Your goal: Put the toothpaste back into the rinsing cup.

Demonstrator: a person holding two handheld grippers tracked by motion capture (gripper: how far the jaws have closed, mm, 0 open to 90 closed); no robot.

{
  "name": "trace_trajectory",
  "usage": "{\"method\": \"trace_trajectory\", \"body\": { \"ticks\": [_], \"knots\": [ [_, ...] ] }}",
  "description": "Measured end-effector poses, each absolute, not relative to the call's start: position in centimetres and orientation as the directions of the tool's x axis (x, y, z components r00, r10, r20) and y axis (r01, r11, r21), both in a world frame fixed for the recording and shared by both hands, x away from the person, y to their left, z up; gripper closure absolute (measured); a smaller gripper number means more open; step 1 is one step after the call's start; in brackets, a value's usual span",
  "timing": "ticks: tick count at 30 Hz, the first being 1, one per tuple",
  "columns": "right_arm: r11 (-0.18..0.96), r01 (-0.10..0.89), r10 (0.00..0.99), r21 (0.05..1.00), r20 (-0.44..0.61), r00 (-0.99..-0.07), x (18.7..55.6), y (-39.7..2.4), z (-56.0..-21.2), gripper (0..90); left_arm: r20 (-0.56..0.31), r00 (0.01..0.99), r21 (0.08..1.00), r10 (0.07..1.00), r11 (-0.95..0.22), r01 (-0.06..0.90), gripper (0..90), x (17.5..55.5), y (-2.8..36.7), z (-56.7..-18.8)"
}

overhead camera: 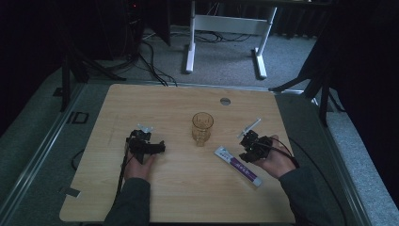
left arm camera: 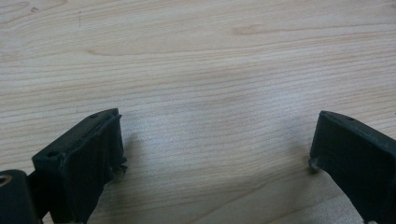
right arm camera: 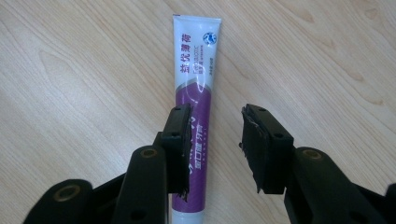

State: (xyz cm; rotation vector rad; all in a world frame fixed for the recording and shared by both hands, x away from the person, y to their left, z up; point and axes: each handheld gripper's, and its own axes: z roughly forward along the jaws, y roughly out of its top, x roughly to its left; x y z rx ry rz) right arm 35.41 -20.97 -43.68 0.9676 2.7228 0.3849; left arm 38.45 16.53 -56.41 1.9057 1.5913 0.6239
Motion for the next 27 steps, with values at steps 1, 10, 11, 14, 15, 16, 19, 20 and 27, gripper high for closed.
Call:
{"method": "trace_trajectory", "body": {
  "ticks": [1, 10, 11, 14, 15, 16, 19, 20, 27],
  "knots": [
    [0.75, 0.58, 0.639, 0.317, -0.124, -0.759, 35.44, -20.95, -43.72, 62.2, -0.008, 0.182, 0.687, 0.983, -0.127, 0.716, 2.7, 38.45, 16.54, -56.41],
    [0.758, 0.578, 0.632, 0.302, -0.121, -0.765, 35.44, -20.65, -44.01, 61.7, -0.008, 0.182, 0.687, 0.983, -0.126, 0.716, 2.7, 38.45, 16.53, -56.41],
    [0.759, 0.577, 0.631, 0.301, -0.122, -0.767, 35.46, -20.65, -44.05, 61.7, -0.008, 0.182, 0.687, 0.983, -0.126, 0.716, 2.7, 38.45, 16.54, -56.41],
    [0.76, 0.579, 0.631, 0.296, -0.12, -0.766, 35.44, -20.63, -44.12, 61.7, -0.008, 0.182, 0.687, 0.983, -0.126, 0.715, 2.7, 38.45, 16.53, -56.41],
    [0.76, 0.58, 0.631, 0.294, -0.119, -0.767, 35.44, -20.63, -44.15, 61.7, -0.008, 0.182, 0.687, 0.983, -0.126, 0.716, 2.7, 38.45, 16.53, -56.41],
    [0.76, 0.58, 0.631, 0.294, -0.119, -0.767, 35.44, -20.63, -44.15, 61.7, -0.008, 0.182, 0.687, 0.983, -0.126, 0.716, 2.7, 38.45, 16.53, -56.41],
    [0.764, 0.579, 0.628, 0.284, -0.118, -0.769, 35.46, -20.61, -44.31, 61.6, -0.008, 0.182, 0.687, 0.983, -0.126, 0.715, 2.7, 38.45, 16.53, -56.41],
    [0.765, 0.579, 0.627, 0.282, -0.118, -0.77, 35.46, -20.58, -44.37, 61.6, -0.008, 0.182, 0.687, 0.983, -0.126, 0.716, 2.7, 38.45, 16.54, -56.41],
    [0.769, 0.58, 0.624, 0.27, -0.113, -0.774, 35.49, -20.39, -44.49, 61.2, -0.008, 0.182, 0.687, 0.983, -0.127, 0.716, 2.7, 38.45, 16.54, -56.41]
  ]
}}
